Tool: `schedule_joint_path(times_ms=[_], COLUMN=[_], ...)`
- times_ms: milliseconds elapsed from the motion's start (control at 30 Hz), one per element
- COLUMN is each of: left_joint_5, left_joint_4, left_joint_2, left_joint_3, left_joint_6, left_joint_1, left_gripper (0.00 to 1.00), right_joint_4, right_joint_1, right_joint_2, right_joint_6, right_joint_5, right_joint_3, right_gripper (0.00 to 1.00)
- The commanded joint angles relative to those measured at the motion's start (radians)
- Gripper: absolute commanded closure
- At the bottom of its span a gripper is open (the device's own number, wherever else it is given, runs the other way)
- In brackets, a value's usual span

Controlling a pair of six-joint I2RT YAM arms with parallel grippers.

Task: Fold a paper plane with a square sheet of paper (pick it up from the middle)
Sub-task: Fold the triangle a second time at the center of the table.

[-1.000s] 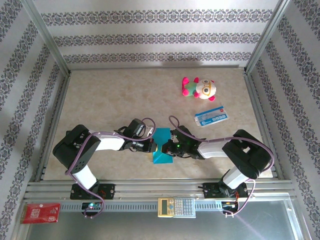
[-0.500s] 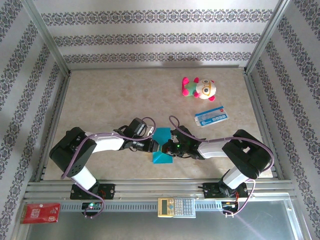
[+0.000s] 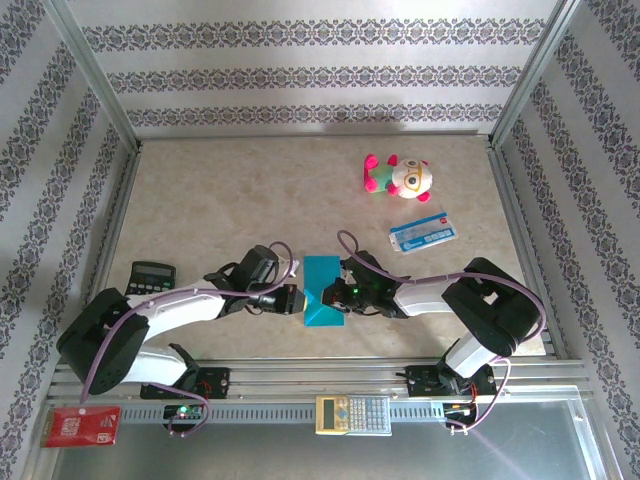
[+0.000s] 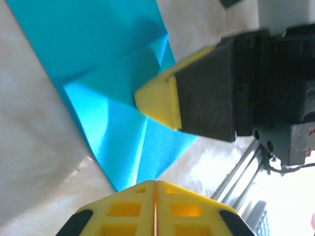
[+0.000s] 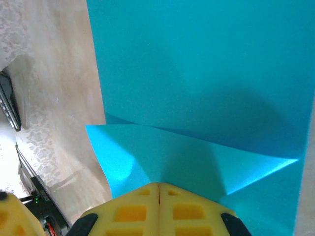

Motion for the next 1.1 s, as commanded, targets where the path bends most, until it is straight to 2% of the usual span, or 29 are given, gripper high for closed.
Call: schedule_joint_path(times_ms=[0,200,400,667,1067], left_joint_5=[0.079,0.095,0.034,-0.003,0.040], left_joint_4=[0.084,0.134,0.078,0.088,0.128], left_joint_2=[0.054,0.138,0.176,0.214,0.180], left_joint_3=[0.002,-0.007,0.004,-0.013,-0.013], left_joint_6=[-0.051,-0.078,-0.037,-0.033,-0.075], left_joint_1=[-0.038,-0.053,-0.053,-0.050,-0.035], left_gripper=[0.94,0.98,1.00,1.00,1.00], right_joint_4=[-0.085,-0.085,-0.087,-0.087,-0.087], right_joint_1=[-0.005,-0.008,-0.010,-0.009,-0.008], right_joint_2=[0.038,0.037,0.037,0.034,0.031], right_joint_6=[-0.006,-0.011,-0.013,-0.015,-0.015], right_joint_5=[0.041,0.037,0.035,0.035,0.037], right_joint_3=[-0.020,-0.024,-0.021,-0.022,-0.026], right_gripper=[1.00,1.00,1.00,1.00,1.00])
